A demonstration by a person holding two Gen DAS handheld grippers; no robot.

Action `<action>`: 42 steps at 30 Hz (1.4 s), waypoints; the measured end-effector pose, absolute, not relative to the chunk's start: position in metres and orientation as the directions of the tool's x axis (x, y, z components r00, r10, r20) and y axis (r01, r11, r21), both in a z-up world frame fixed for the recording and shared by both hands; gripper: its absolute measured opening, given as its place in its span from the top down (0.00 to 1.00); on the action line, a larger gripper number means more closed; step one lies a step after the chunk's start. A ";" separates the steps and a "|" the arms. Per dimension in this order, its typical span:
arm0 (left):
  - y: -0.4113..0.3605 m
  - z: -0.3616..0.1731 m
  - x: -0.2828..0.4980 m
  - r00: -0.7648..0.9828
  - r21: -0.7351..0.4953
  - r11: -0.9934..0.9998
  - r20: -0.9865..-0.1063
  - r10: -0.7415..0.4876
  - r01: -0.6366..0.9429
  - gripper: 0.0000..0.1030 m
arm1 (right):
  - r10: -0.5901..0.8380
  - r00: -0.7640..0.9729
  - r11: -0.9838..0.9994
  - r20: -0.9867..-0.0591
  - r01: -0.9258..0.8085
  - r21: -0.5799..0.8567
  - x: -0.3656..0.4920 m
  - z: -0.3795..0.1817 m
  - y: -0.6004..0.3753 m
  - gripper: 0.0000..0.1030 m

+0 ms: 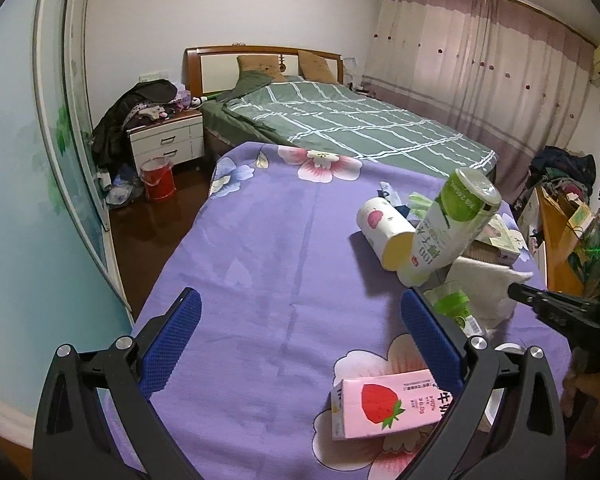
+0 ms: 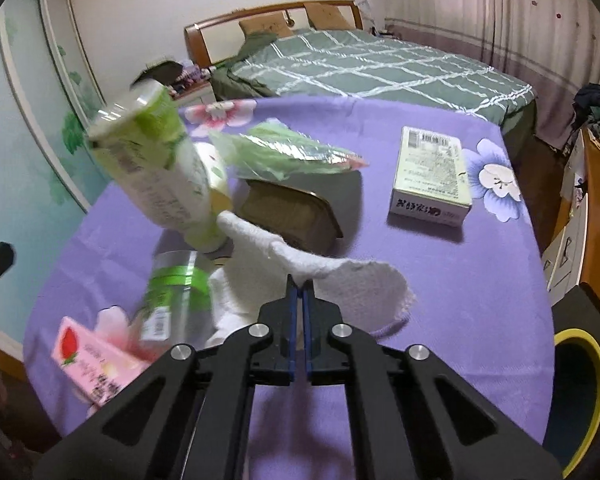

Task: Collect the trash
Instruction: 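Return the left tool to the table and grasp the white tissue with the right gripper, then drop the white tissue into the yellow bin with the right gripper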

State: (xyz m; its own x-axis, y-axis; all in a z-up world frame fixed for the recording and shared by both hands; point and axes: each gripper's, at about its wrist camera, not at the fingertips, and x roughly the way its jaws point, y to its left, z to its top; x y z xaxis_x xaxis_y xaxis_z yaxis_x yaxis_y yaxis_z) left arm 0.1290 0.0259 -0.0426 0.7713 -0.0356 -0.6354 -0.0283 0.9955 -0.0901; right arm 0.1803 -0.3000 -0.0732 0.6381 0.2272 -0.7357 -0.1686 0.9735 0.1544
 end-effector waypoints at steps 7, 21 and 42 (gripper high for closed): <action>0.013 -0.035 0.118 0.781 -0.080 0.997 -0.623 -0.046 -0.005 0.05 | 0.253 0.716 0.967 -0.650 -0.178 0.181 0.133 -0.027 -0.319 0.98; -0.032 -0.018 0.096 0.795 -0.063 0.993 -0.596 -0.116 0.097 0.05 | 0.033 0.808 0.988 -0.588 0.064 0.143 0.060 0.009 -0.432 0.98; -0.086 -0.057 0.140 0.705 -0.042 0.982 -0.691 -0.160 0.182 0.05 | -0.172 0.659 0.925 -0.733 0.364 0.110 0.066 -0.078 -0.535 0.73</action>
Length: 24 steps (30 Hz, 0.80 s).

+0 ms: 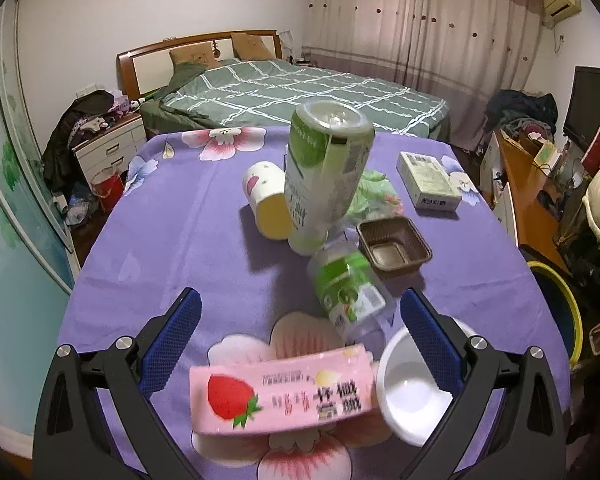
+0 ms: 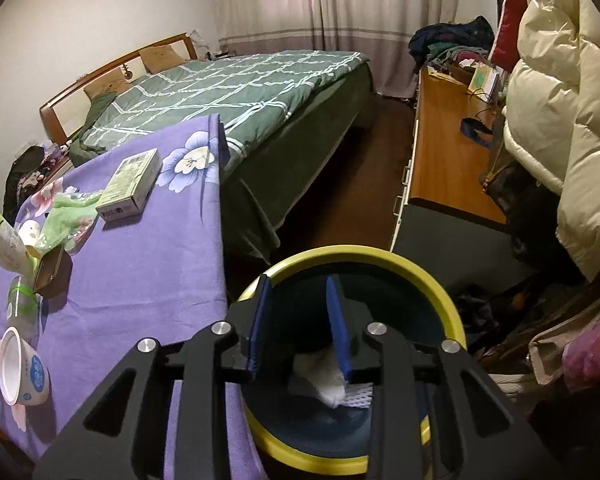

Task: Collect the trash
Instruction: 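Drop the white tissue into the yellow bin with the right gripper, then grasp the green-labelled bottle with the left gripper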

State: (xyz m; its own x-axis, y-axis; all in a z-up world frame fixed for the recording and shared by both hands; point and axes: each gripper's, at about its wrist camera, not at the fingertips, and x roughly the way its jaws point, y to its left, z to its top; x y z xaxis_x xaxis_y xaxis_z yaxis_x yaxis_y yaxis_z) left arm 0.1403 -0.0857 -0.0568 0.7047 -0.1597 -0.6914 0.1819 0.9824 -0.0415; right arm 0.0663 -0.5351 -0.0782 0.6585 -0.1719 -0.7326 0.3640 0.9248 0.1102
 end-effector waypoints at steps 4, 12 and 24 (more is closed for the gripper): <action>-0.096 -0.044 0.157 0.728 -0.036 0.978 -0.662 -0.176 0.204 0.05 | -0.155 0.662 0.927 -0.733 0.354 0.124 0.070 -0.080 -0.530 0.73; -0.117 -0.034 0.207 0.763 0.003 0.982 -0.630 -0.145 0.189 0.05 | -0.132 0.658 0.929 -0.742 0.344 0.139 0.077 -0.087 -0.526 0.72; -0.133 -0.039 0.238 0.759 0.020 0.981 -0.636 -0.138 0.194 0.32 | -0.119 0.649 0.923 -0.751 0.351 0.158 0.078 -0.098 -0.534 0.72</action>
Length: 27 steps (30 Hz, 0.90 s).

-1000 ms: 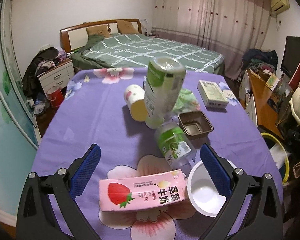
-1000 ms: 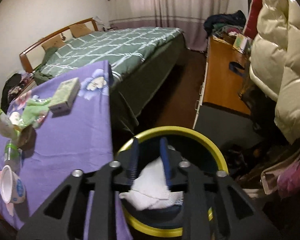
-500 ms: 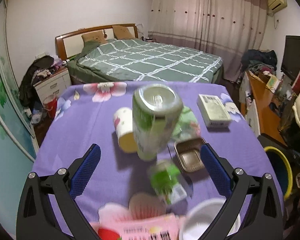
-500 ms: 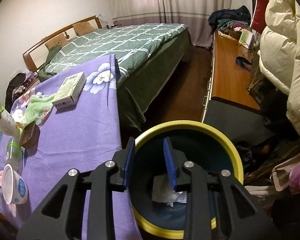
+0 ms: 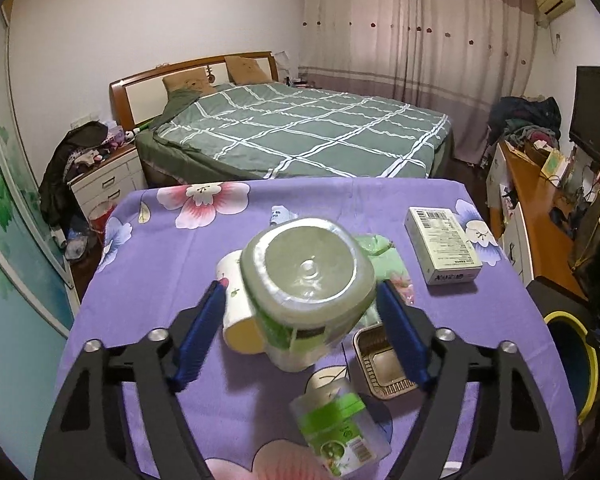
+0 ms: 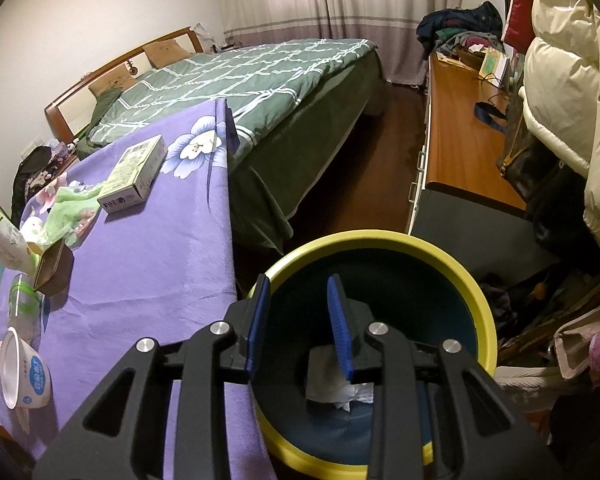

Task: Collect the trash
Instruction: 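Grasp the green-labelled bottle with the left gripper, then carry the green bottle into the yellow bin and open the left gripper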

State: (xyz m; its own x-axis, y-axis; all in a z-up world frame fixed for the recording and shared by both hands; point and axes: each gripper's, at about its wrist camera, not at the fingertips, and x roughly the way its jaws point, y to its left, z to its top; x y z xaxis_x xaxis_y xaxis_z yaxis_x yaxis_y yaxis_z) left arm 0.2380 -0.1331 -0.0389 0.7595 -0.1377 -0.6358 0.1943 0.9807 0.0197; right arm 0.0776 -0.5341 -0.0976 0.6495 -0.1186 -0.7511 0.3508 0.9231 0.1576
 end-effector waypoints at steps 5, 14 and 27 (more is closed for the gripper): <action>-0.138 -0.040 0.240 0.757 0.026 0.978 -0.638 -0.143 0.207 0.43 | -0.114 0.654 0.919 -0.748 0.355 0.170 0.072 -0.100 -0.539 0.72; -0.150 -0.013 0.220 0.780 0.046 0.971 -0.605 -0.160 0.235 0.43 | -0.112 0.673 0.910 -0.731 0.364 0.196 0.055 -0.100 -0.551 0.72; -0.234 0.035 0.170 0.770 0.029 0.913 -0.549 -0.326 0.408 0.43 | -0.125 0.693 0.886 -0.710 0.400 0.235 0.016 -0.104 -0.580 0.72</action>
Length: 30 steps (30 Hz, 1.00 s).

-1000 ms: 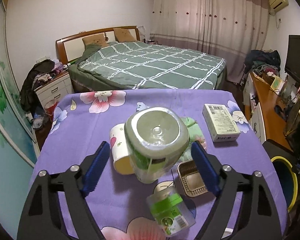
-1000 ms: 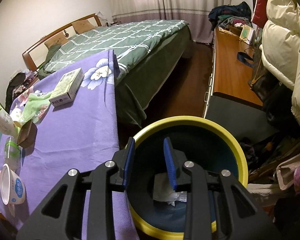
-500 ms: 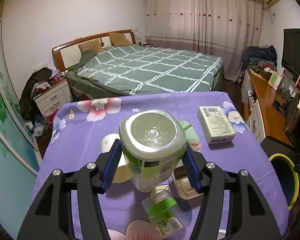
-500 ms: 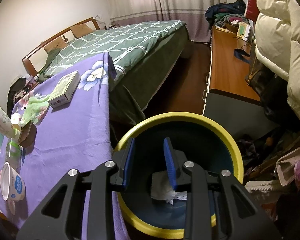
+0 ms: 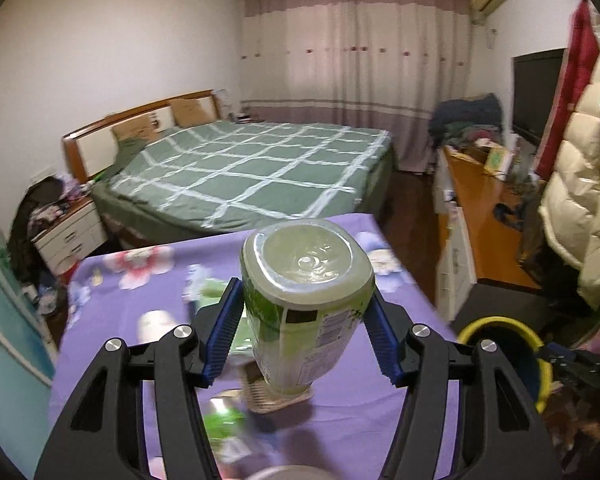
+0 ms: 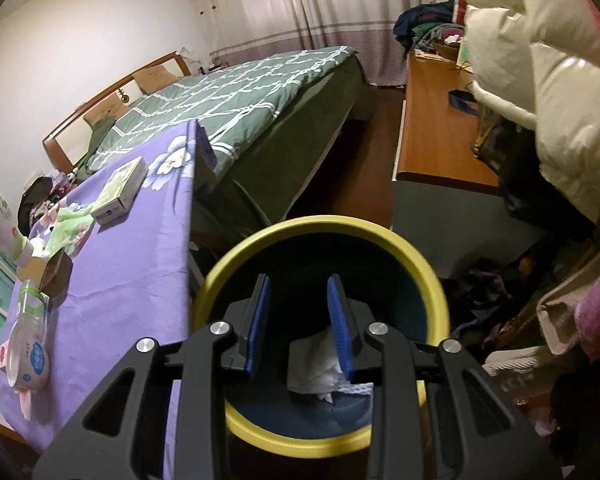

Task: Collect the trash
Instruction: 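Carry the green bottle into the yellow bin and open the left gripper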

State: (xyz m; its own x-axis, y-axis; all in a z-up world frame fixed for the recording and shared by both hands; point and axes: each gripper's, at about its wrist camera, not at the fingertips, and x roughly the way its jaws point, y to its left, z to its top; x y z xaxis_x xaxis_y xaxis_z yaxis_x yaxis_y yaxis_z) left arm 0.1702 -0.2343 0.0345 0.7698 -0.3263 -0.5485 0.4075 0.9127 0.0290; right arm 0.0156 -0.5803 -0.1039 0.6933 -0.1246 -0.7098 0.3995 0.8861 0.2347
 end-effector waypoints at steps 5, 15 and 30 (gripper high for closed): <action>-0.289 0.031 0.146 0.702 -0.010 0.853 -0.563 -0.436 0.522 0.43 | -0.160 0.691 0.870 -0.705 0.436 0.231 -0.006 -0.104 -0.597 0.72; -0.405 -0.007 0.105 0.517 -0.064 0.706 -0.634 -0.575 0.706 0.43 | -0.199 0.676 0.840 -0.710 0.491 0.233 -0.041 -0.109 -0.617 0.72; -0.434 -0.037 0.101 0.469 -0.056 0.685 -0.687 -0.554 0.727 0.21 | -0.205 0.667 0.825 -0.717 0.512 0.241 -0.050 -0.112 -0.617 0.62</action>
